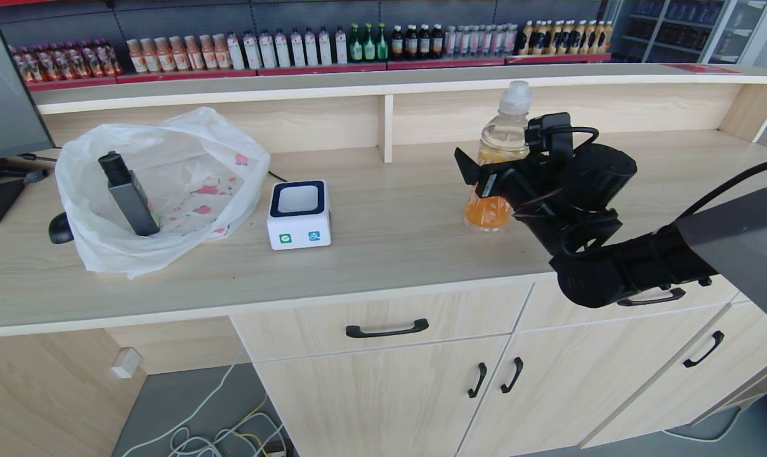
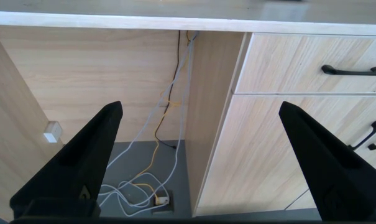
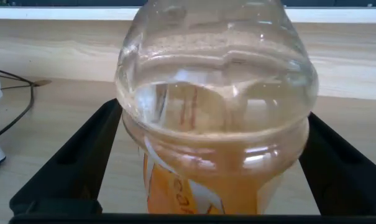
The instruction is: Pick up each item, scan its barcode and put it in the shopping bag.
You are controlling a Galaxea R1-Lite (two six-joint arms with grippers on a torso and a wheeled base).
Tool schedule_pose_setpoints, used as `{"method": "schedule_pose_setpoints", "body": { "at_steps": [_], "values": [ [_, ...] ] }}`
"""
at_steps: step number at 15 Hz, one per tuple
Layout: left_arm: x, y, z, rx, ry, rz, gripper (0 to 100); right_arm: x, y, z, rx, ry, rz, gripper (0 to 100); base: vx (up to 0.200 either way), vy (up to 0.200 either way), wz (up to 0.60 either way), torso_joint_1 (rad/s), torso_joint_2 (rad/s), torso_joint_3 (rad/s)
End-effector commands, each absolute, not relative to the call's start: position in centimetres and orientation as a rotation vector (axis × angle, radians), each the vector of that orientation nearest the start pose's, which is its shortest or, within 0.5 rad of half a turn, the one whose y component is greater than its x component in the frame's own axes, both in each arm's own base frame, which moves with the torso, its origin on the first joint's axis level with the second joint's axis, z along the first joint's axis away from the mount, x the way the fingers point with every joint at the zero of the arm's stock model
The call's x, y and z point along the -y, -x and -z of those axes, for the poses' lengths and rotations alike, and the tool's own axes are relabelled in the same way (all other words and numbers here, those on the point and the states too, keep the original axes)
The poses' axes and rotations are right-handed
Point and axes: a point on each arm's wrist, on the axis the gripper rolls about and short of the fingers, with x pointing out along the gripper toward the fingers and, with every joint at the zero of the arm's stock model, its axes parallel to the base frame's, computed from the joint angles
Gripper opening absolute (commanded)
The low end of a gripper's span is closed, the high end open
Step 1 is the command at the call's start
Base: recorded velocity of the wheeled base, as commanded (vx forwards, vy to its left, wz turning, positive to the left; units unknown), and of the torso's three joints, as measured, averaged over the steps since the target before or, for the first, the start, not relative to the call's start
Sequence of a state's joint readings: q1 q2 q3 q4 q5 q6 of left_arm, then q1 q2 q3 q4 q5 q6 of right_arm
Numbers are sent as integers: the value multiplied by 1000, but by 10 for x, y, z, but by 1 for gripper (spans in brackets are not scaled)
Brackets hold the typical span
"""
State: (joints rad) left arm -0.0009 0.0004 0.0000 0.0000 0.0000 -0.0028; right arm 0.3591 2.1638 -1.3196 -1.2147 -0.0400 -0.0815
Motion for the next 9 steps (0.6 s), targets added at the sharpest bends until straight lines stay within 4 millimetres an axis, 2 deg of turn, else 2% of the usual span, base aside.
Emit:
{"method": "schedule_pose_setpoints", "body": {
  "at_steps": [1, 6, 7, 9],
  "values": [
    [0, 23, -75, 0, 3, 0, 100, -152, -405, -211, 388, 3, -303, 100, 0, 0, 0, 0, 0, 0],
    [0, 23, -75, 0, 3, 0, 100, -151, -403, -211, 386, 4, -303, 100, 0, 0, 0, 0, 0, 0],
    [0, 23, -75, 0, 3, 2, 100, -151, -404, -210, 384, 5, -303, 0, 0, 0, 0, 0, 0, 0],
    [0, 23, -75, 0, 3, 2, 100, -151, -404, -210, 384, 5, -303, 0, 0, 0, 0, 0, 0, 0]
  ]
}}
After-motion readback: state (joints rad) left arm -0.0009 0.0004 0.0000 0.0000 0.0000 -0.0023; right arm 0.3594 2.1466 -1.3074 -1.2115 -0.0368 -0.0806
